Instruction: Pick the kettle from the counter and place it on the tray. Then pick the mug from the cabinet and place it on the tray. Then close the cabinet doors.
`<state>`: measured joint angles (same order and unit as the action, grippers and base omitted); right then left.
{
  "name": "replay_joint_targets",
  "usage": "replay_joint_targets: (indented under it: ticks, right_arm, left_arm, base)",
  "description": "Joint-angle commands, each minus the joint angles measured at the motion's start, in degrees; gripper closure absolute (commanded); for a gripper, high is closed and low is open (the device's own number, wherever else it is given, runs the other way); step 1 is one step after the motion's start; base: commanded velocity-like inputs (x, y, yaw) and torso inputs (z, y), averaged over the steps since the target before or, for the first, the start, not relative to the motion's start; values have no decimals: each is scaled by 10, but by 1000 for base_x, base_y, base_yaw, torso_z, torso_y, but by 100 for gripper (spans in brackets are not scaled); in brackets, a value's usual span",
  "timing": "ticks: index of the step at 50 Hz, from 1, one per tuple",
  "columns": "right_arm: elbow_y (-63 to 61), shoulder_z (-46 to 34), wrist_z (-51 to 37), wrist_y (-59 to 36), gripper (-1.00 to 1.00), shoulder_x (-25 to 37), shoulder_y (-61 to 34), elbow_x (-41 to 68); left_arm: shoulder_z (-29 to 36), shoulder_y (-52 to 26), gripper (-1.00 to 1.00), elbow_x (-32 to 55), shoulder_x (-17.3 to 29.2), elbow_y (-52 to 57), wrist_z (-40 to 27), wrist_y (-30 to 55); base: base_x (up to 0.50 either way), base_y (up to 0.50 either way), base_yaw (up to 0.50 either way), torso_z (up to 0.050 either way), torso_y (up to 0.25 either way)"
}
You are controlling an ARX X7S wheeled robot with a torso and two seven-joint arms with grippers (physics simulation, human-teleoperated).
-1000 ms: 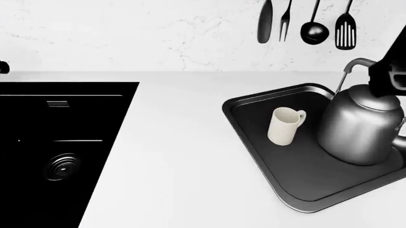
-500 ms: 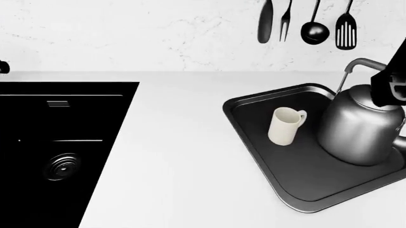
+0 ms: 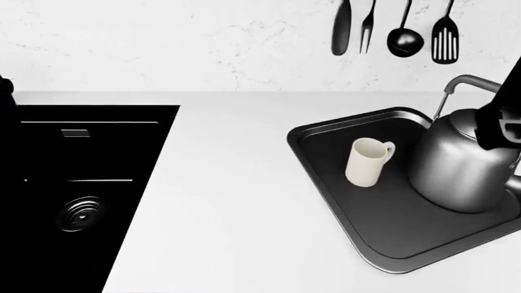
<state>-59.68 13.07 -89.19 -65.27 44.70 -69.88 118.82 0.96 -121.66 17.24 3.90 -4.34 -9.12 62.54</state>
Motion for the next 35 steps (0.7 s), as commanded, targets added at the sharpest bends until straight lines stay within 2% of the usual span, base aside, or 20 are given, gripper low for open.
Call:
replay_joint_targets:
  ticks: [1, 23, 35]
  right_arm:
    - [1, 4, 2, 4, -100, 4, 0, 10]
    - [4, -1, 5, 31, -100, 36, -16, 25]
    - [-2, -20, -5, 48, -100, 44, -30, 33]
  left_arm:
    - [55, -18, -100, 149, -34, -34, 13, -31]
    - [131, 39, -100, 263, -28, -67, -37, -49]
    - [135, 72, -100, 328, -26, -88, -48, -16]
  base:
    - [0, 0, 0, 0, 0]
    - [0, 0, 0, 0, 0]
    - [0, 0, 0, 0, 0]
